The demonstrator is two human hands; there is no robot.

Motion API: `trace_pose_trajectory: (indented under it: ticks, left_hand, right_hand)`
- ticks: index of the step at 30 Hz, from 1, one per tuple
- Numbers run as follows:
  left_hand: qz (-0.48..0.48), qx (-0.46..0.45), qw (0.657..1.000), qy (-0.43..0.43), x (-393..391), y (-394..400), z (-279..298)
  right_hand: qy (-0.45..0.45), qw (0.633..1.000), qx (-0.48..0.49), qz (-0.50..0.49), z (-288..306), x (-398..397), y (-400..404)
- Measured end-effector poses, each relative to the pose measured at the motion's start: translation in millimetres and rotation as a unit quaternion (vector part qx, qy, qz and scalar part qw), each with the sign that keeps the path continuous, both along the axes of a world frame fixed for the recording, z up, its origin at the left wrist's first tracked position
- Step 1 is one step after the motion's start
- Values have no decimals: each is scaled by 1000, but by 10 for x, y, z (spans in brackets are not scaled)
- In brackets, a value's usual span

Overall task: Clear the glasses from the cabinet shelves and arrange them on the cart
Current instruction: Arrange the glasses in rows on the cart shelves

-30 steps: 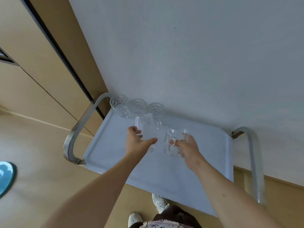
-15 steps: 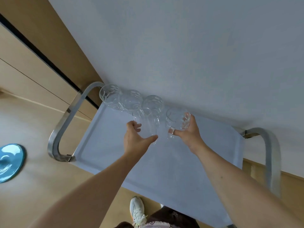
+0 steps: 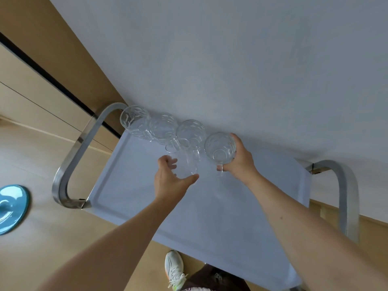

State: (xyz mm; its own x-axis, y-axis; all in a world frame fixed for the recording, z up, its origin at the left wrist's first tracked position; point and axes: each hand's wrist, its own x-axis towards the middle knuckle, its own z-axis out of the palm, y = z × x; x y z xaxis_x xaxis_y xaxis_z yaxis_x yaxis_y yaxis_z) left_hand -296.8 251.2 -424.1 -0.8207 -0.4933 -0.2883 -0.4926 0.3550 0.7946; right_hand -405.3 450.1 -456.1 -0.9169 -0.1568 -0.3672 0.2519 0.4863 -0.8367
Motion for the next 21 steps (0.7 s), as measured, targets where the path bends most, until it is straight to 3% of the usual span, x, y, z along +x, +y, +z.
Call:
trace_pose_trajectory:
  ticks: [8, 13, 21]
  left_hand:
    - [3, 15, 1000, 5, -43, 32, 35]
    - [12, 15, 1000, 6, -10, -27, 27]
    - [21, 22, 1000, 8, 41, -150, -4]
  right_hand:
    - [7, 995, 8, -104, 204, 70, -76]
    - [16, 996, 83, -15, 289, 61, -288]
    - [35, 995, 82, -34, 319, -78, -347]
